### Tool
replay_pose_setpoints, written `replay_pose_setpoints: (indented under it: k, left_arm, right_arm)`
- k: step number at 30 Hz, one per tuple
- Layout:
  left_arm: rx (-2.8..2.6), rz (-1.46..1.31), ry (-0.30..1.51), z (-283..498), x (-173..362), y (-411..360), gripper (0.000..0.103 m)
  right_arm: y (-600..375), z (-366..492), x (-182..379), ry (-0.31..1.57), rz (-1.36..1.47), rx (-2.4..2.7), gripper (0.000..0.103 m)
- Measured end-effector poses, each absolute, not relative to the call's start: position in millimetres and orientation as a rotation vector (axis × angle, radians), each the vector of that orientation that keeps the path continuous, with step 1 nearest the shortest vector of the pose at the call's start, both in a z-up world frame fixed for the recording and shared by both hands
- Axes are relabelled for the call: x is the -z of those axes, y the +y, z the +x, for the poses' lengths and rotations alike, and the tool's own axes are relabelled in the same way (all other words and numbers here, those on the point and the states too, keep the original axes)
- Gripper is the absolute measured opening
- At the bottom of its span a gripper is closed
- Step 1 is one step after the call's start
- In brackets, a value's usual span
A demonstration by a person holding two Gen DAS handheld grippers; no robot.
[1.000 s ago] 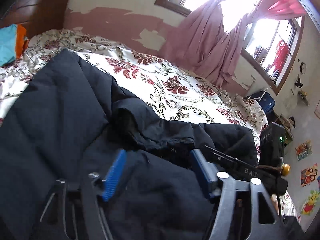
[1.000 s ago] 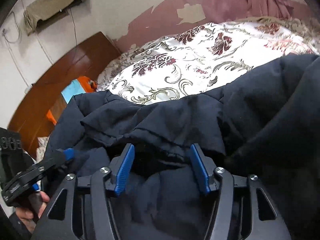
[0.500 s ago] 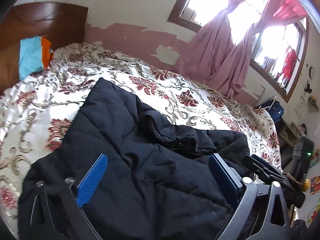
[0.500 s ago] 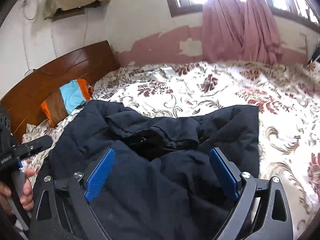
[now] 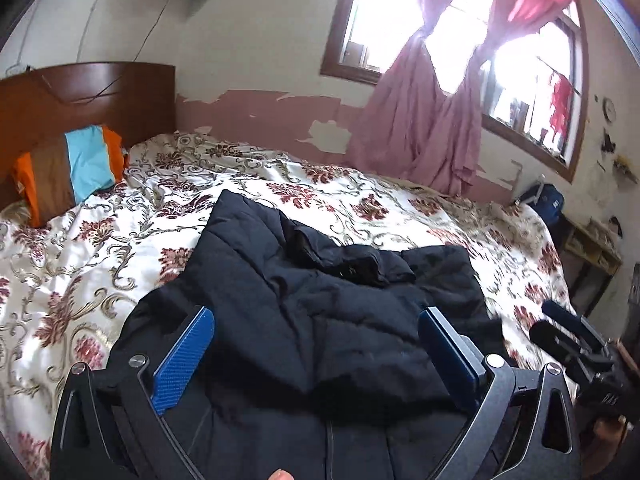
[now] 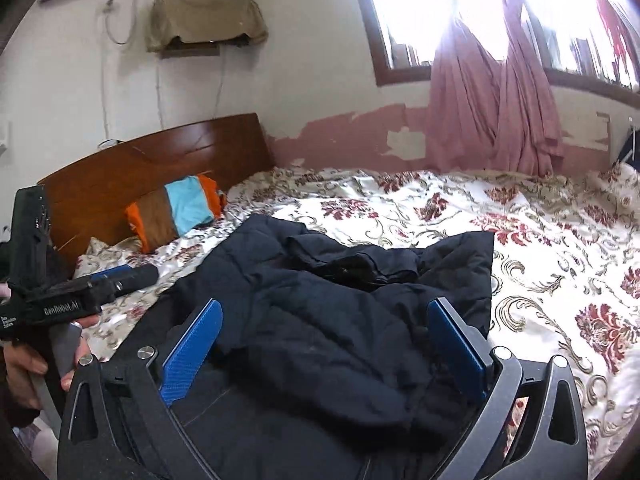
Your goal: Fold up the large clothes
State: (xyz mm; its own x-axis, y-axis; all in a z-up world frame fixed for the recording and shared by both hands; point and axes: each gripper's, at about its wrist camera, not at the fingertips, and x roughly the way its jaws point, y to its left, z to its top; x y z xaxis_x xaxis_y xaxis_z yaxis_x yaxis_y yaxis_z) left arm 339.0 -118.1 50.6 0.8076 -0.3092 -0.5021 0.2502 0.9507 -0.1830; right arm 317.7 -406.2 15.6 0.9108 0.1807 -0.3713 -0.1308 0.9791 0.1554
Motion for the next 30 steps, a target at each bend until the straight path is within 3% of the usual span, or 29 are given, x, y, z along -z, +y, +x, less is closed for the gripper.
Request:
replay_pose_setpoints:
  k: [17,30]
  left_arm:
    - [0.238,-0.049,0.431,207,-72,-89,0.102]
    - [0.242,0.018,0.423,133,-46,-67,0.103]
  right_arm:
    - [-371,188,-45,0.312,0.036,-0.142,0.101]
    - [-358,109,-33,0.314,0.049,-0.112,0.101]
